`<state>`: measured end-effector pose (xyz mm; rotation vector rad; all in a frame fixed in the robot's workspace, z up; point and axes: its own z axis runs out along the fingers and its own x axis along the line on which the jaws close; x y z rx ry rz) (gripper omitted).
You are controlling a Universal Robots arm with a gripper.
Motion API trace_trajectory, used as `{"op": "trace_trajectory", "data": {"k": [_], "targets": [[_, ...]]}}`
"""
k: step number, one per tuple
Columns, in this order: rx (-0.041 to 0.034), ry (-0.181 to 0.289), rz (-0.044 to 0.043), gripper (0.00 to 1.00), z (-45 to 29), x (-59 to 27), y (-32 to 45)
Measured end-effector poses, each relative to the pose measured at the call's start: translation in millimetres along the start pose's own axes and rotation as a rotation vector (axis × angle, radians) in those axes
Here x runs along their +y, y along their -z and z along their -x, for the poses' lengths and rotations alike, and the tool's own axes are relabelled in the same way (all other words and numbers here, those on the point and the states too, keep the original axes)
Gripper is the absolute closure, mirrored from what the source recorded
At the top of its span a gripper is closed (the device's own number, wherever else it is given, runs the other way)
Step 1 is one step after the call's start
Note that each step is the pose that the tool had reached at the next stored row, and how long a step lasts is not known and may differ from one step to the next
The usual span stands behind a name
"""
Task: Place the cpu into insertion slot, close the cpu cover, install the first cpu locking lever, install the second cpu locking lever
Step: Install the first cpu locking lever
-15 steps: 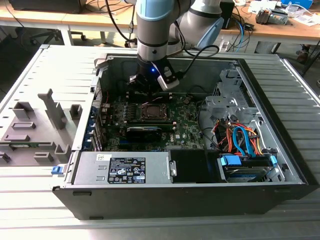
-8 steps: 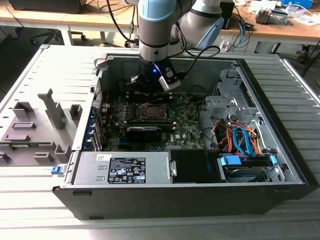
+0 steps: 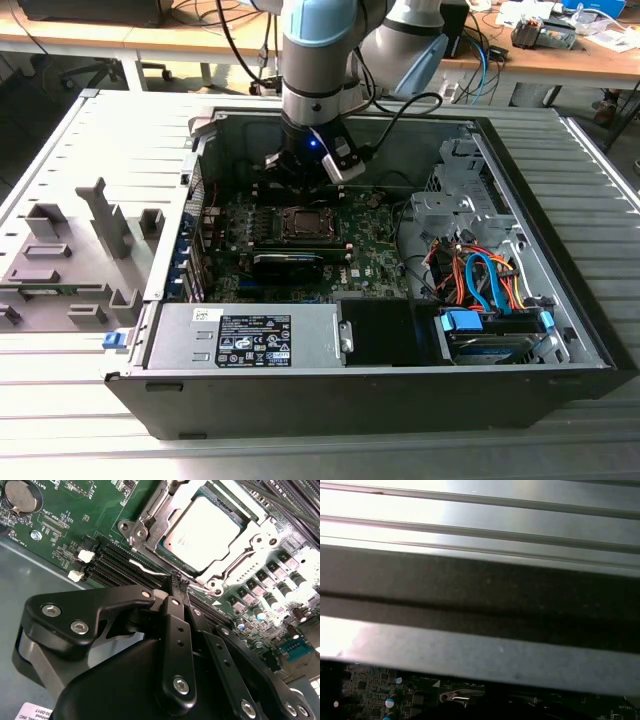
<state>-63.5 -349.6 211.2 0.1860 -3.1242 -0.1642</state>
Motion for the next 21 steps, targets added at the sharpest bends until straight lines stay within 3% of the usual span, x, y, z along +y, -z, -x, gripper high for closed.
{"op": "trace_trajectory", "data": {"k": [10, 21], "targets": [[0.0038, 0.036, -0.0001, 0.89, 5.4, -1.0, -3.2], [0.0046, 0.044, -0.0001, 0.89, 10.0, -1.9, -6.6]]}}
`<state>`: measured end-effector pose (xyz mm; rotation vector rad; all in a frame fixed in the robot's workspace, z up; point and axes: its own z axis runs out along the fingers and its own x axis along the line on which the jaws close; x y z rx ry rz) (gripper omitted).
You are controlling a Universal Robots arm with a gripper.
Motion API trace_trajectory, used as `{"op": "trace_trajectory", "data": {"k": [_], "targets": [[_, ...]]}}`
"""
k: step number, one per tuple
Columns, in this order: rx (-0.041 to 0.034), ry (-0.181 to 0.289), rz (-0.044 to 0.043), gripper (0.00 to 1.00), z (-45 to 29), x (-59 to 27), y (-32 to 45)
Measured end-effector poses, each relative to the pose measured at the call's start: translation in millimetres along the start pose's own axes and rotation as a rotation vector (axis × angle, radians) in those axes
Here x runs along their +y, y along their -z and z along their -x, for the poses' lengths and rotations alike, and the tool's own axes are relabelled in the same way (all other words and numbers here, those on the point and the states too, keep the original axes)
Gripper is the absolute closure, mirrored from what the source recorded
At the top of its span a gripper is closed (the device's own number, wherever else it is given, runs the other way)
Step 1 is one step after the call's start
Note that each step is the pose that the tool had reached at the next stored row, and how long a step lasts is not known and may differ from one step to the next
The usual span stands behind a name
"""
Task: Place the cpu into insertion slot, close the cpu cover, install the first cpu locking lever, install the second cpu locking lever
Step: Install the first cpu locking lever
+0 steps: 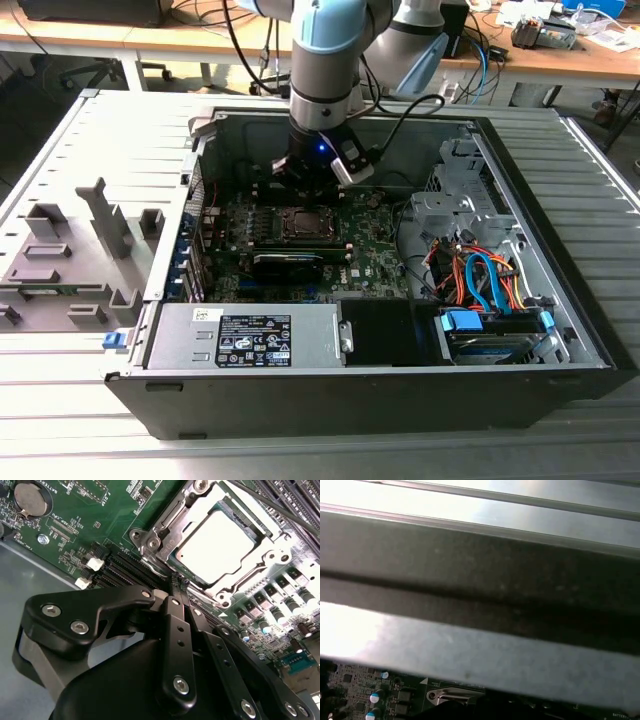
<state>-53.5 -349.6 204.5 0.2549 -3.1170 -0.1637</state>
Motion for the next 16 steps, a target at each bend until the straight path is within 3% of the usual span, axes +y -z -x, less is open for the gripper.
{"op": "trace_trajectory", "data": {"k": [16], "targets": [[0.0003, 0.0, 0.0001, 0.89, 0.8, -4.1, -1.5]]}}
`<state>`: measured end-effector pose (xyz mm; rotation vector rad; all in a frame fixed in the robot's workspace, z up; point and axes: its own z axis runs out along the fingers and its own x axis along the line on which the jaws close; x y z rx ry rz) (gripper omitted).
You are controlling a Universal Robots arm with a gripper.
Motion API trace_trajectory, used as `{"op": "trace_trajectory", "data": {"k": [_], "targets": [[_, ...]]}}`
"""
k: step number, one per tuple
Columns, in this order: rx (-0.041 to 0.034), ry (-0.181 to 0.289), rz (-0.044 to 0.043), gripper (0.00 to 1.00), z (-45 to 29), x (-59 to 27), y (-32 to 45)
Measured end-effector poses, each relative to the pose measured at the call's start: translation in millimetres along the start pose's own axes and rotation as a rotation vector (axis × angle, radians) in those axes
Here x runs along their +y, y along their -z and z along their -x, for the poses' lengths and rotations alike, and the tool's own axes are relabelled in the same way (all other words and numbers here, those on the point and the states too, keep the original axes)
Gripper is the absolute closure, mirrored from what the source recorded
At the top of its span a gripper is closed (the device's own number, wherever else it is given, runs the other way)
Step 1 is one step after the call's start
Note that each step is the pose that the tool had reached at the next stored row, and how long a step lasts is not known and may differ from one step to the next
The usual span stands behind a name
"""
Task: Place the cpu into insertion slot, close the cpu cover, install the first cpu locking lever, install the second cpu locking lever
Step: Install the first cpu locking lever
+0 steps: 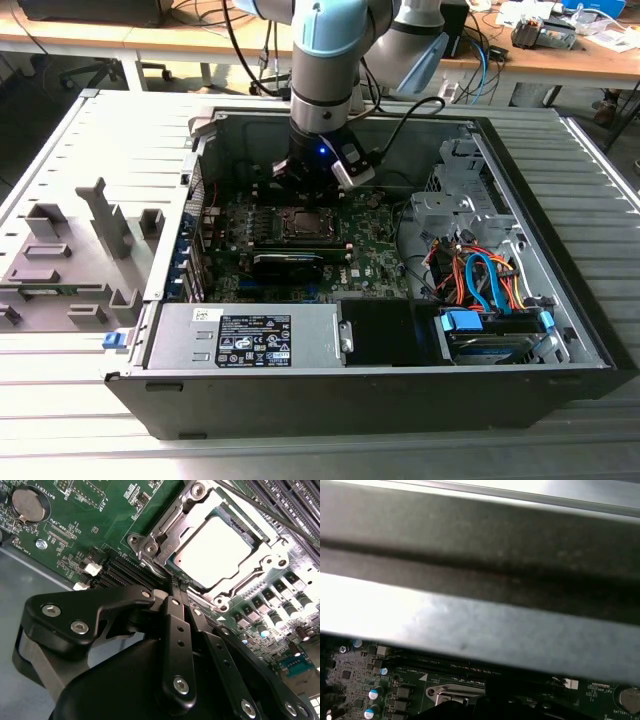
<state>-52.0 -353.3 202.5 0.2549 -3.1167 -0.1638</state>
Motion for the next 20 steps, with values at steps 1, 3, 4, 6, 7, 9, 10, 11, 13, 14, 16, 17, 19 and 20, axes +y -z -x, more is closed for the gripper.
{"op": "trace_trajectory", "data": {"k": [1, 3, 4, 6, 7, 9, 10, 11, 13, 14, 16, 17, 19, 20], "targets": [[-0.0001, 0.0, 0.0, 0.89, 0.6, -0.1, -0.1], [-0.0004, 0.0, 0.0002, 0.89, 4.4, -0.7, -0.3], [-0.0003, 0.0, 0.0003, 0.89, 6.0, -1.0, -0.3], [-0.0004, 0.0, 0.0003, 0.89, 7.6, -1.2, -0.4], [-0.0004, 0.0, 0.0005, 0.89, 8.4, -1.4, -0.5], [-0.0006, 0.0, 0.0014, 0.89, 9.9, -1.6, -0.5], [-0.0006, 0.0, 0.002, 0.89, 10.5, -1.7, -0.5], [-0.0009, 0.0, 0.0029, 0.89, 11.3, -1.8, -0.5], [-0.0014, 0.0, 0.0056, 0.89, 12.6, -2.0, -0.6], [-0.0018, 0.001, 0.0078, 0.89, 13.2, -2.1, -0.6], [-0.0024, 0.001, 0.0125, 0.89, 14.3, -2.3, -0.4], [-0.0031, 0.001, 0.0166, 0.89, 14.7, -2.4, -0.4], [-0.004, 0.001, 0.0219, 0.89, 14.9, -2.1, -0.5], [-0.0042, 0.001, 0.0229, 0.89, 14.9, -2.1, 0.0]]}}
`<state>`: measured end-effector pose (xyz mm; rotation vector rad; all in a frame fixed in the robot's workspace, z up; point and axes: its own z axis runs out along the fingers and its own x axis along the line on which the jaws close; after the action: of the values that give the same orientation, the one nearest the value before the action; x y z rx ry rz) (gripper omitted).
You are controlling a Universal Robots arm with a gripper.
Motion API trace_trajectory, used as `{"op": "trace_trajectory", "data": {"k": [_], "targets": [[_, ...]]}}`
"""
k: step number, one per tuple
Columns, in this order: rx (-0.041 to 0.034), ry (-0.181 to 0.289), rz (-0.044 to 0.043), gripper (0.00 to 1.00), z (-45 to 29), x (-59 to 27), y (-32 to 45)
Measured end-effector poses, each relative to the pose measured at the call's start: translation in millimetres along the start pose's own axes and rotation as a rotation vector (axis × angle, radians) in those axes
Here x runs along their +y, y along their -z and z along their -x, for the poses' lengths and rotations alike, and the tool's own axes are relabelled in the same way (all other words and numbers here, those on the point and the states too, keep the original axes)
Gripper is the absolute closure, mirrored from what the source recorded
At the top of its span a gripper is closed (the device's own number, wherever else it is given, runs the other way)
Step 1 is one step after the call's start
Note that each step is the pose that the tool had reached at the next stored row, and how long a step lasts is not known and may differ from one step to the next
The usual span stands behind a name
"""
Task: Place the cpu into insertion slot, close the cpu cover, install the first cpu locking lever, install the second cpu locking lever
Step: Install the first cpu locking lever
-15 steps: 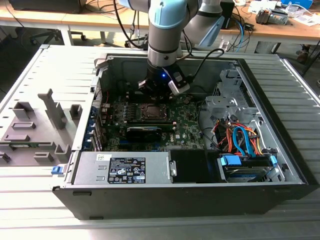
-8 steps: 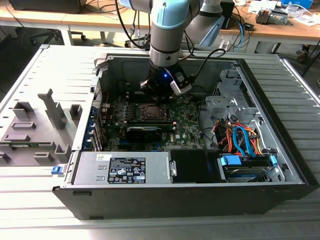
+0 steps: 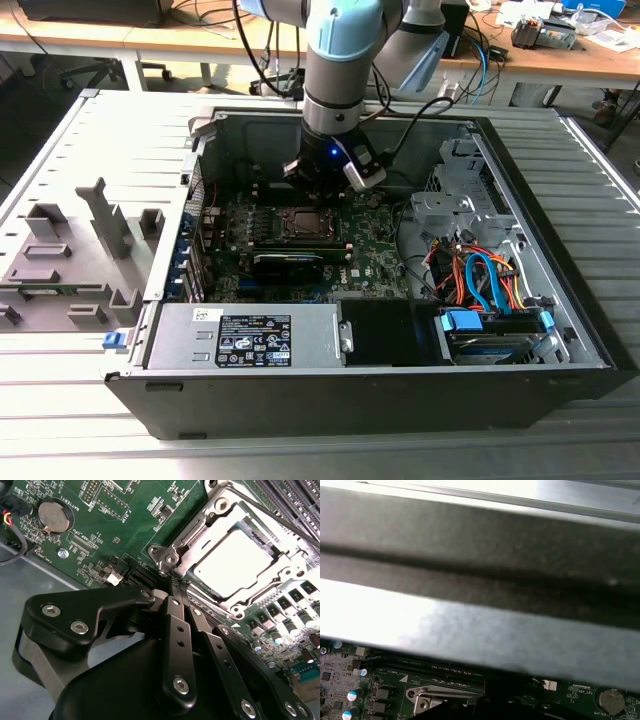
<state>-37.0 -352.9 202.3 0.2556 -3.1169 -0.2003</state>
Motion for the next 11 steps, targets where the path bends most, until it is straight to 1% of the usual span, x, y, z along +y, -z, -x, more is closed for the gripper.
{"op": "trace_trajectory", "data": {"k": [4, 5, 6, 8, 9, 11], "targets": [[0.0, 0.0, 0.0005, 0.89, 0.0, 0.7, 5.8], [0.0, 0.0, 0.0005, 0.89, 0.0, 1.1, 9.3], [0.0, 0.0, 0.0005, 0.89, 0.1, 1.4, 11.1], [-0.0001, 0.0, 0.0007, 0.89, 0.0, 1.1, 11.3], [0.0, 0.0, 0.0006, 0.89, -0.1, -0.2, 11.5], [0.0, 0.0, 0.0006, 0.89, -1.0, -5.7, 12.2]]}}
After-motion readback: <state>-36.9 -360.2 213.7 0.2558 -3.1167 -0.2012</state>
